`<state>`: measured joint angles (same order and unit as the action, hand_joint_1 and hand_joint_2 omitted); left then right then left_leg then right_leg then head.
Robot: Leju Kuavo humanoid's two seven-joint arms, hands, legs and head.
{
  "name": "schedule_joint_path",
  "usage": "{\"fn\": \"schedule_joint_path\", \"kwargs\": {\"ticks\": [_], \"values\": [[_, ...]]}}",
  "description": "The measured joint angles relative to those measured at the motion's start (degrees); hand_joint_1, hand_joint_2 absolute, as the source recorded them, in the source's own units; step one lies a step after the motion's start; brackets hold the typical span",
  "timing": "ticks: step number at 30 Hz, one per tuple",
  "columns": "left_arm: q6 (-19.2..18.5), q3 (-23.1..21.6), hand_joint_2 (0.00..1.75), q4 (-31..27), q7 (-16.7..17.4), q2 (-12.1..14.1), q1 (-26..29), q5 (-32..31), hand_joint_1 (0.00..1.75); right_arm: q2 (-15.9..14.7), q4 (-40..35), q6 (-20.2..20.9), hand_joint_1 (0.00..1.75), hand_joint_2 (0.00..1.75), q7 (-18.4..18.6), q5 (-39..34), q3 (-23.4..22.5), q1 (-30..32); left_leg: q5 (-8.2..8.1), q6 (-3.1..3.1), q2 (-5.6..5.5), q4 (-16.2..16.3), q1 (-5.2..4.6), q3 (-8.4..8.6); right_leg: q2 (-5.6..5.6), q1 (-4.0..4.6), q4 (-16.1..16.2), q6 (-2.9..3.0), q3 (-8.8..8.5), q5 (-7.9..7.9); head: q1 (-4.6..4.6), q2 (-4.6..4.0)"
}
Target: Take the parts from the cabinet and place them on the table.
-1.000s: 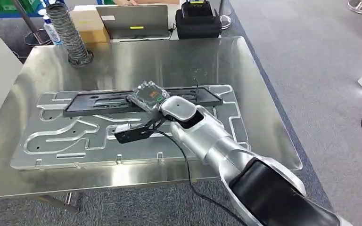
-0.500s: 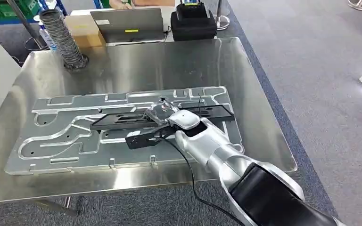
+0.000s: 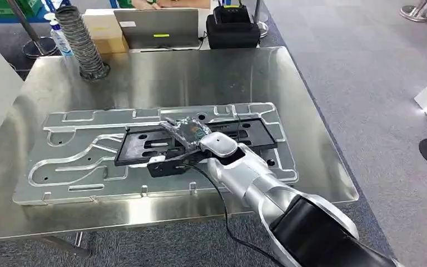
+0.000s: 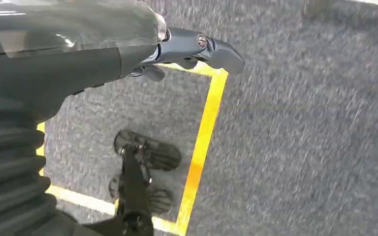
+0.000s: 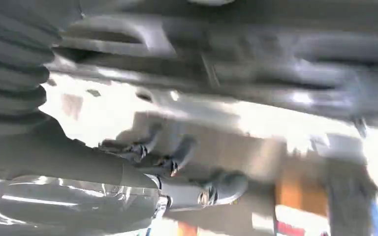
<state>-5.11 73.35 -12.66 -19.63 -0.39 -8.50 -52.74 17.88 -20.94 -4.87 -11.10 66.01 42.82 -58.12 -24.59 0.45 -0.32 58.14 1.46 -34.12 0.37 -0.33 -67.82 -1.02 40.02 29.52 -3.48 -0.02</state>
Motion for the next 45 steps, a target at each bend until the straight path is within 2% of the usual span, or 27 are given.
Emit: {"fn": "schedule_joint_path", "kwargs": {"ticks": [2, 3, 5, 7, 8, 11, 12, 13, 16, 17, 18, 19, 21, 22, 23, 24, 27, 29, 31, 33, 34, 35, 37, 38, 42, 43, 45], "values": [[0.06, 0.00, 0.00, 0.00, -0.02, 0.00, 0.06, 0.00, 0.00, -0.06, -0.11, -0.40, 0.00, 0.00, -0.13, -0.26, -0.04, 0.17, -0.03, 0.18, 0.01, 0.04, -0.26, -0.05, -0.04, -0.01, -8.62, -0.06, 4.04, 2.91, 0.00, 0.00], [0.09, 0.00, 0.00, 0.00, -0.02, 0.00, 0.09, 0.00, 0.00, -0.15, -0.16, -0.70, 0.00, 0.00, -0.37, -0.44, -0.07, 0.35, -0.05, 0.22, -0.04, 0.05, -0.39, -0.02, -0.04, 0.02, -9.06, 0.11, 4.32, 2.34, 0.00, 0.00], [0.13, 0.00, 0.00, 0.00, -0.11, 0.00, 0.09, 0.00, 0.00, -0.33, -0.97, -2.92, 0.00, 0.00, -1.56, -1.27, -0.37, 0.49, -0.05, 0.22, -0.18, 0.06, -0.71, 0.04, -0.03, 0.32, -2.26, 1.00, 1.04, -1.76, 0.00, 0.00], [0.15, -0.04, 0.00, 0.02, -0.15, -0.15, 0.05, 0.00, 0.00, -0.35, -2.66, -5.70, 0.00, 0.00, -3.97, -3.51, -1.35, 0.29, -0.07, 0.21, -0.17, 0.00, -0.87, 0.10, -0.03, 1.06, 8.11, 2.78, -4.07, -5.73, 0.00, 0.00], [0.13, -0.04, 0.00, 0.04, -0.20, -0.46, -0.06, 0.00, 0.00, -0.42, -3.55, -6.78, 0.00, 0.00, -5.12, -4.79, -2.02, 0.27, -0.20, -0.04, -0.13, 0.17, -1.36, -0.08, -0.32, 1.18, 9.35, 2.94, -4.60, -5.17, -0.02, 0.00], [0.11, -0.04, 0.00, 0.04, -0.26, -0.37, -0.07, 0.20, 0.00, -1.23, -7.20, -10.11, 0.00, 0.00, -7.96, -8.05, -4.38, 0.69, -0.03, -0.79, -0.03, -0.30, -0.91, 0.06, -0.36, 1.46, 9.60, 2.84, -4.51, -5.33, -0.02, 0.00], [-0.09, -0.04, 0.00, 0.04, -0.42, -0.37, -0.07, 0.59, 0.00, -1.92, -9.40, -11.82, 0.00, 0.00, -8.41, -9.13, -5.24, 1.00, -0.07, -1.10, -0.01, -0.41, -1.29, 0.19, -0.40, 0.84, 10.51, 2.90, -4.87, -5.77, -0.02, 0.00], [-0.44, -0.02, 0.00, 0.07, -0.68, -0.39, 0.14, 0.94, 0.00, -2.75, -11.94, -13.48, 0.00, 0.00, -8.44, -10.05, -6.25, 1.38, -0.78, -1.24, 0.08, 0.41, -0.96, -0.11, -0.47, 0.69, 11.27, 2.70, -5.42, -6.11, 0.00, 0.00], [-1.77, 0.48, 0.00, 0.07, -2.39, -0.37, 0.91, 3.46, 0.00, -7.92, -22.27, -19.73, 0.00, 0.00, -4.08, -9.16, -10.48, 3.82, -7.18, -1.81, 0.08, 12.43, -0.66, -5.48, -0.87, 0.57, 11.38, 3.08, -5.64, -6.05, -0.02, 0.00], [-1.92, 0.96, 0.00, 0.07, -2.91, -0.39, 1.34, 4.35, 0.00, -10.69, -26.96, -22.00, 0.00, 0.00, -2.43, -8.68, -13.07, 5.72, -8.35, -2.02, 0.09, 16.10, -0.59, -7.23, -1.15, 0.55, 11.35, 3.01, -5.72, -5.94, -0.02, 0.00], [-1.92, 1.49, 0.00, 0.07, -3.24, -0.42, 1.92, 4.96, 0.00, -13.37, -31.32, -23.70, 0.00, 0.00, -2.14, -8.72, -16.06, 8.00, -8.20, -2.21, 0.12, 17.45, -0.44, -7.98, -1.30, 0.52, 11.29, 2.79, -5.86, -5.80, -0.02, 0.00], [-1.90, 1.95, 0.00, 0.07, -3.43, -0.44, 2.63, 5.62, 0.00, -16.18, -36.11, -25.20, 0.00, 0.00, -2.62, -9.14, -19.64, 10.64, -6.68, -2.38, 0.13, 15.90, -0.22, -7.31, -1.47, 0.40, 11.17, 2.51, -6.00, -5.60, -0.02, 0.00], [-1.68, 3.00, 0.00, 0.07, -3.59, -0.46, 3.78, 6.82, 0.00, -21.98, -45.79, -27.20, 0.00, 0.00, -6.11, -11.46, -28.41, 16.86, -1.30, -2.76, 0.14, 6.10, 0.36, -2.43, -1.77, -0.07, 10.40, 1.59, -6.25, -4.85, -0.02, 0.00], [-1.55, 3.43, 0.00, 0.07, -3.72, -0.57, 4.27, 7.21, 0.00, -24.05, -49.84, -27.41, 0.00, 0.00, -8.29, -11.83, -32.72, 19.69, -0.24, -3.04, 0.06, 1.70, 0.77, -0.49, -1.89, -0.16, 9.80, 1.16, -6.18, -4.40, -0.02, 0.00], [-1.49, 3.78, 0.00, 0.07, -3.72, -0.74, 4.53, 7.39, 0.00, -25.56, -52.95, -27.43, 0.00, 0.00, -10.02, -11.83, -36.32, 22.40, -1.46, -2.93, -0.39, 1.25, 0.18, 0.32, -1.84, 0.27, 9.38, 0.70, -5.76, -4.10, -0.02, 0.00], [-1.27, 4.32, 0.00, 0.07, -3.70, -0.79, 4.63, 7.74, 0.00, -27.53, -56.30, -27.28, 0.00, 0.00, -11.57, -11.85, -40.41, 25.42, -1.41, -1.69, -0.27, 1.35, 0.35, 0.15, -1.68, 0.21, 9.26, 0.47, -5.70, -4.16, -0.02, 0.00], [-1.05, 5.07, 0.00, 0.07, -3.59, -0.98, 4.66, 7.87, 0.00, -30.78, -63.26, -26.67, 0.00, 0.00, -13.14, -11.65, -49.80, 33.85, -1.05, -0.28, -0.28, 1.08, 0.00, 0.23, -1.66, -0.05, 9.54, -0.59, -6.11, -4.57, 0.00, 0.00], [-1.07, 5.55, 0.00, 0.07, -3.41, -1.14, 4.49, 7.82, 0.00, -32.26, -66.66, -26.30, 0.00, 0.00, -13.96, -11.80, -55.57, 38.92, -0.62, 0.45, -0.16, 0.83, 0.19, 0.20, -0.86, -0.36, 6.97, -1.15, -5.16, -1.54, 0.00, 0.00], [-1.07, 5.79, 0.00, 0.07, -3.35, -1.29, 4.48, 7.80, 0.00, -32.63, -68.75, -26.17, 0.00, 0.00, -14.62, -11.78, -59.70, 43.74, -0.40, 0.80, -0.16, 0.83, -0.01, -0.21, -0.60, -0.43, -2.37, -1.61, -1.29, 3.81, 0.00, 0.00], [-1.07, 5.84, 0.00, 0.07, -3.19, -1.40, 4.42, 7.76, 0.00, -32.59, -70.08, -26.08, 0.00, 0.00, -14.91, -11.72, -62.30, 48.19, -0.13, 1.07, -0.14, 0.84, -0.21, -0.71, -0.60, -0.46, -8.74, -1.68, 1.23, 6.11, 0.00, 0.00], [-1.07, 5.86, 0.00, 0.07, -3.17, -1.44, 4.42, 7.74, 0.00, -32.50, -70.56, -25.99, 0.00, 0.00, -15.08, -11.70, -63.24, 50.08, 0.04, 1.07, -0.14, 0.84, -0.24, -0.90, -0.60, -0.46, -8.27, -1.59, 0.66, 5.50, 0.00, 0.00], [-1.05, 5.86, 0.00, 0.07, -3.13, -1.49, 4.40, 7.74, 0.00, -32.22, -70.99, -25.82, 0.00, 0.00, -15.23, -11.67, -64.26, 51.60, 0.25, 0.95, -0.14, 0.84, -0.27, -1.12, -0.60, -0.46, -4.92, -1.44, -1.40, 3.70, 0.00, 0.00], [-1.07, 5.86, 0.00, 0.07, -3.13, -1.51, 4.21, 7.69, 0.00, -31.82, -71.38, -25.68, 0.00, 0.00, -15.32, -11.63, -64.72, 53.64, 0.73, 0.54, -0.11, 0.84, -0.27, -1.42, -0.60, -0.45, 6.40, -0.97, -8.26, -0.45, 0.00, 0.00], [-1.07, 5.86, 0.00, 0.07, -3.13, -1.53, 4.09, 7.65, 0.00, -31.61, -71.54, -25.60, 0.00, 0.00, -15.30, -11.54, -64.89, 54.35, 0.97, 0.25, -0.06, 0.86, -0.34, -1.46, -0.59, -0.38, 10.39, -0.72, -10.20, -0.28, 0.00, 0.00], [-1.14, 5.86, 0.00, 0.07, -3.17, -1.77, 4.00, 7.65, 0.00, -29.73, -71.58, -24.92, 0.00, 0.00, -14.34, -10.47, -64.94, 58.18, 2.18, -1.26, -0.13, 0.22, -0.40, -1.46, -0.47, 0.38, 10.09, 0.58, -9.62, -1.82, 0.02, 0.00], [-1.14, 5.90, 0.00, 0.04, -3.17, -1.81, 4.13, 7.65, 0.00, -29.05, -71.52, -24.88, 0.00, 0.00, -14.14, -10.28, -64.94, 58.96, 2.20, -1.57, -0.19, 0.59, -0.52, -1.82, -0.69, -0.40, 10.85, 1.20, -9.23, -2.77, 0.02, 0.00], [-1.20, 5.90, 0.00, 0.07, -3.06, -1.99, 4.14, 7.58, 0.00, -27.89, -71.30, -24.46, 0.00, 0.00, -13.71, -9.86, -64.94, 60.12, -3.25, -1.80, -0.05, 4.62, -0.45, -3.55, -0.84, -0.22, 10.97, 2.03, -7.88, -3.97, 0.00, 0.00]]}}
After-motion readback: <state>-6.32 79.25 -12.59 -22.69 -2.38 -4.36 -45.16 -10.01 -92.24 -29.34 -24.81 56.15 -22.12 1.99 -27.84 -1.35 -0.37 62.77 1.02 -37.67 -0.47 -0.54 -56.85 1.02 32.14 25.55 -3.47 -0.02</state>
